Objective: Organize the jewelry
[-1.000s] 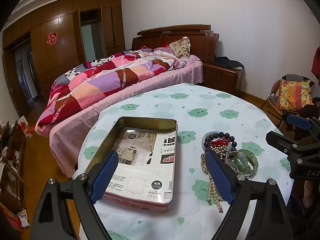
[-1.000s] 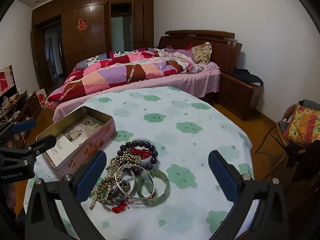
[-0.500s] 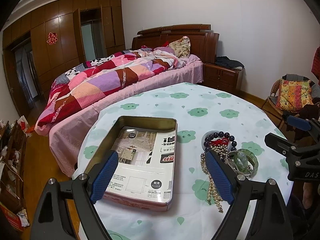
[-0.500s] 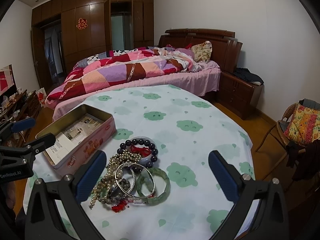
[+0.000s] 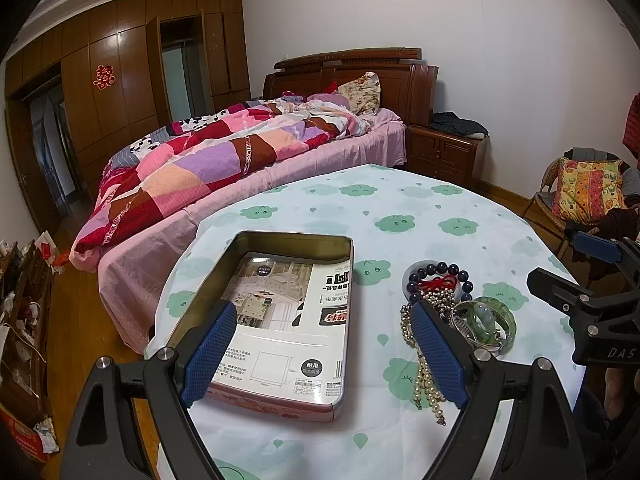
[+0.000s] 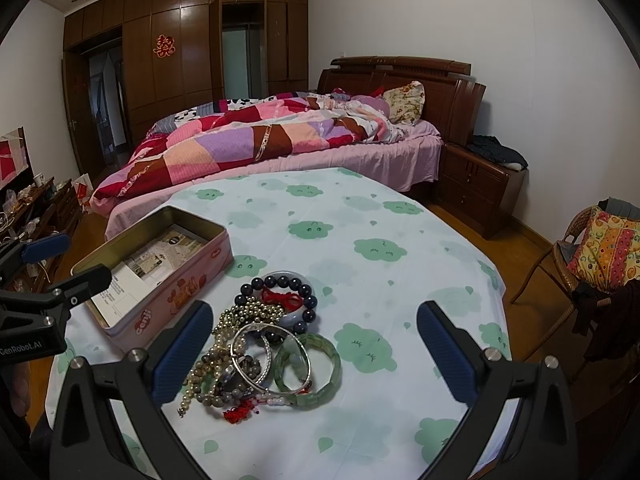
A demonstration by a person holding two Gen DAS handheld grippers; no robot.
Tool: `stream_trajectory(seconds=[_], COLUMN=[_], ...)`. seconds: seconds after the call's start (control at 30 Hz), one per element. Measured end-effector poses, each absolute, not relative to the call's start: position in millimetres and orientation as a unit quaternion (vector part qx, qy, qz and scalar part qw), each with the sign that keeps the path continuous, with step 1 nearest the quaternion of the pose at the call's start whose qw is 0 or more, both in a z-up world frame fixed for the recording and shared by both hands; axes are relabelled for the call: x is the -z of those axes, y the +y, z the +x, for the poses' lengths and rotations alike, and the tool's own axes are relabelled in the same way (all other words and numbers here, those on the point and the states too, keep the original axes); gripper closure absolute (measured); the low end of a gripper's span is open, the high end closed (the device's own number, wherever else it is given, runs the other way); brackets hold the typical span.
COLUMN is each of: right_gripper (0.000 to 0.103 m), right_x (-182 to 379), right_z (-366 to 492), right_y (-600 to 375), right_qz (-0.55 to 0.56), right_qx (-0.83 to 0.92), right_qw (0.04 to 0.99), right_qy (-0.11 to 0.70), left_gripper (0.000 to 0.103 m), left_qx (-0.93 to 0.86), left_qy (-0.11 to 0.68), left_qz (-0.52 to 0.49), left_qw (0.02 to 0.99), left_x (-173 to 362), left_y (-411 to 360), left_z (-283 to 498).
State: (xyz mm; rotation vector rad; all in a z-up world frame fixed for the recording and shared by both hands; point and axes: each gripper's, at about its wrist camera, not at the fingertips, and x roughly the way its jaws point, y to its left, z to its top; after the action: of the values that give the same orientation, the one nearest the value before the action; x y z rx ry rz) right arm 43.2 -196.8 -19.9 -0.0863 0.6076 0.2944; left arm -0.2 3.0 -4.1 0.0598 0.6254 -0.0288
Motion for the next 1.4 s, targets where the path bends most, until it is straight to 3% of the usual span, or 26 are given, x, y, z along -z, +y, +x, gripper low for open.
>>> stream_trajectory(seconds=[1.4], right_gripper=[0.0], right_x=[39], right_z=[48], right_y=[-215], right_qz=[-0.039], right_qx=[-0.134], right_qw=[0.94], right_qy=[0.311], left_gripper=[0.015], left_qx=[0.038], left_qy=[0.329], left_qz=[0.029], left_qw=[0.943], left_x=[25], left_y=[-3], left_z=[2])
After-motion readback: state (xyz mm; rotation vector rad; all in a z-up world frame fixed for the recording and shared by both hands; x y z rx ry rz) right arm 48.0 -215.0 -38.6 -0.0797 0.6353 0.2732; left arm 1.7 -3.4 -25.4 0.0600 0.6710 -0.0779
